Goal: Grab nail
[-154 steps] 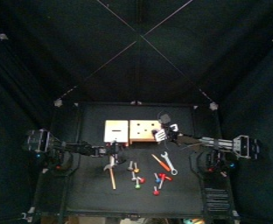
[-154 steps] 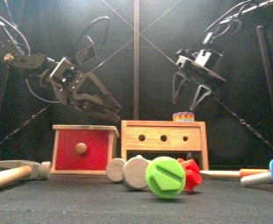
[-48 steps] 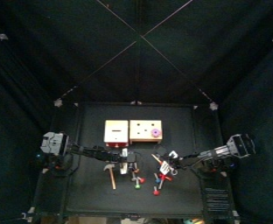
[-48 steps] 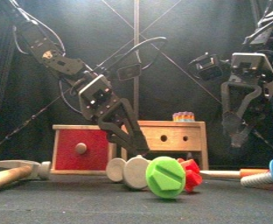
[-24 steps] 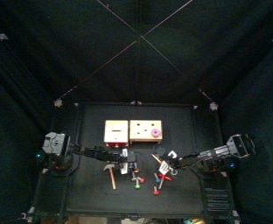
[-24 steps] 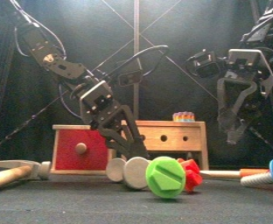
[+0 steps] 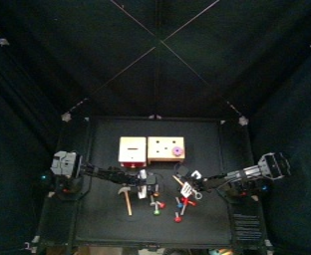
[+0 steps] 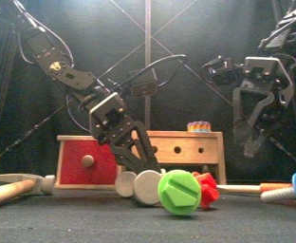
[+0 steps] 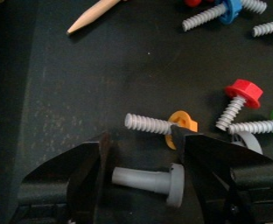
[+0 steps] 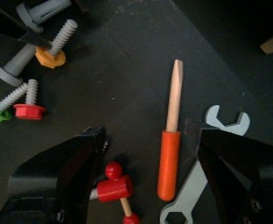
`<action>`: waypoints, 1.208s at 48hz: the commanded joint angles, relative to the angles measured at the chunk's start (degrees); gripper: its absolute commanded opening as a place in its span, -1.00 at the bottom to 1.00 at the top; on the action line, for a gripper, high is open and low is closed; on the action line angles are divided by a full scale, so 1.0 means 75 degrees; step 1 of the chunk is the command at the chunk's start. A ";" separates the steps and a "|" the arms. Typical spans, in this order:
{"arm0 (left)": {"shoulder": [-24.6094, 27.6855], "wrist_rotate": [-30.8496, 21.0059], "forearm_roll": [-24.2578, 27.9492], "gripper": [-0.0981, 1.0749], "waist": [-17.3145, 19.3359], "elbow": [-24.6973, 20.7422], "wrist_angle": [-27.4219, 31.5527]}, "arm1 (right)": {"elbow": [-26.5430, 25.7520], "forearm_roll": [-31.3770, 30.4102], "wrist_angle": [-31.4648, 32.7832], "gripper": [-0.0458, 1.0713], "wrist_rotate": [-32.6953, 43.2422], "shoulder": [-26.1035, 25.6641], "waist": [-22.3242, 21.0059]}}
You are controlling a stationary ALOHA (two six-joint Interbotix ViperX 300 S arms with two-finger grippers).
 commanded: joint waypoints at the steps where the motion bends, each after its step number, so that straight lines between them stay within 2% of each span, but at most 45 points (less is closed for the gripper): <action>1: -0.0117 0.0000 -0.0434 0.75 -0.0035 -0.0270 0.0000 | -0.0117 -0.0035 -0.0023 0.90 -0.0012 -0.0059 -0.0035; 8: 0.0035 0.0059 -0.1066 0.75 0.0012 -0.0422 -0.0023 | -0.0094 -0.0035 -0.0023 0.90 -0.0012 -0.0012 -0.0070; 17: 0.0258 0.0023 -0.1184 0.75 0.0141 -0.0480 0.0000 | -0.0059 -0.0035 -0.0012 0.90 -0.0012 0.0059 -0.0082; 22: 0.0141 -0.0012 -0.1371 0.75 0.0187 -0.0469 0.0012 | -0.0059 -0.0035 -0.0012 0.90 -0.0012 0.0094 -0.0082; 29: -0.0176 0.0035 -0.2297 0.75 0.0187 -0.0539 0.0129 | -0.0094 -0.0035 -0.0012 0.90 -0.0023 0.0129 -0.0082; 32: -0.0234 0.0117 -0.2414 0.75 0.0187 -0.0480 0.0188 | -0.0094 -0.0059 -0.0012 0.90 -0.0023 0.0129 -0.0082; 38: -0.0352 0.0422 -0.1734 0.75 0.0246 -0.0211 0.0293 | -0.0059 -0.0117 -0.0012 0.90 -0.0012 0.0152 -0.0094; 50: -0.0598 0.0914 0.0738 0.75 0.0187 0.0094 0.0504 | -0.0059 -0.0117 0.0000 0.90 -0.0023 0.0176 -0.0094; 54: -0.0680 0.0891 0.1207 0.75 0.0187 0.0047 0.0656 | -0.0047 -0.0105 -0.0012 0.90 -0.0012 0.0176 -0.0094; 58: -0.0820 0.0914 0.1359 0.75 0.0199 0.0000 0.0820 | -0.0047 -0.0082 -0.0012 0.90 -0.0012 0.0199 -0.0094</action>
